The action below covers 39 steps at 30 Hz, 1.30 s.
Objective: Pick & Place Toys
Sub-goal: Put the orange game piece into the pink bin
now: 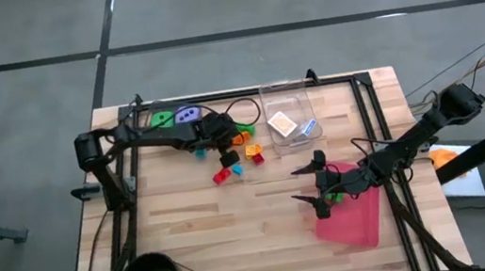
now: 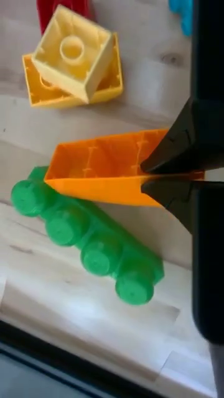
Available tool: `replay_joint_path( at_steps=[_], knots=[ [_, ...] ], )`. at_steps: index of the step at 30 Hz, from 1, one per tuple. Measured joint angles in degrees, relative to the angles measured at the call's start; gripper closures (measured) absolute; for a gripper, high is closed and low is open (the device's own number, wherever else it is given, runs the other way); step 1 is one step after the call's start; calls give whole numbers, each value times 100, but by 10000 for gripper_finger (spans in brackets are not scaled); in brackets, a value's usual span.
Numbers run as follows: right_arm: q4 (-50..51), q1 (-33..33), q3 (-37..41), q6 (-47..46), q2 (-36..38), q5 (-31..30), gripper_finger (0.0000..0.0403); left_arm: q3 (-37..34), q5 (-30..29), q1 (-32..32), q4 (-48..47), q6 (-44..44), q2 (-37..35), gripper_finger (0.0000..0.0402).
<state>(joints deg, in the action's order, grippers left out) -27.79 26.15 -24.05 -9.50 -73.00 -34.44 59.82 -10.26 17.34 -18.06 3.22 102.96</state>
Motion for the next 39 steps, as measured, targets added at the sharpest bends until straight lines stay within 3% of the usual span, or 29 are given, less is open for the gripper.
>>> replay_joint_path(
  at_steps=[15, 24, 29, 32, 39],
  knots=[
    [-131, -9, -2, -20, -332, -11, 80, -61, 129, -185, -514, -224, -943, 401],
    [-1804, -183, -4, 499, -1335, -116, 80, -113, 254, -461, -351, -216, -1421, 401],
    [-1944, -311, -153, 540, -1711, -137, 80, -110, 310, -719, -291, -221, -1419, 401],
    [-1577, -398, -454, 554, -1757, -146, 80, -110, 333, -927, -238, -238, -1370, 401],
    [1260, -637, -1788, 541, -1646, -152, 80, -129, 344, -1303, -63, -263, -1354, 401]
  ],
)
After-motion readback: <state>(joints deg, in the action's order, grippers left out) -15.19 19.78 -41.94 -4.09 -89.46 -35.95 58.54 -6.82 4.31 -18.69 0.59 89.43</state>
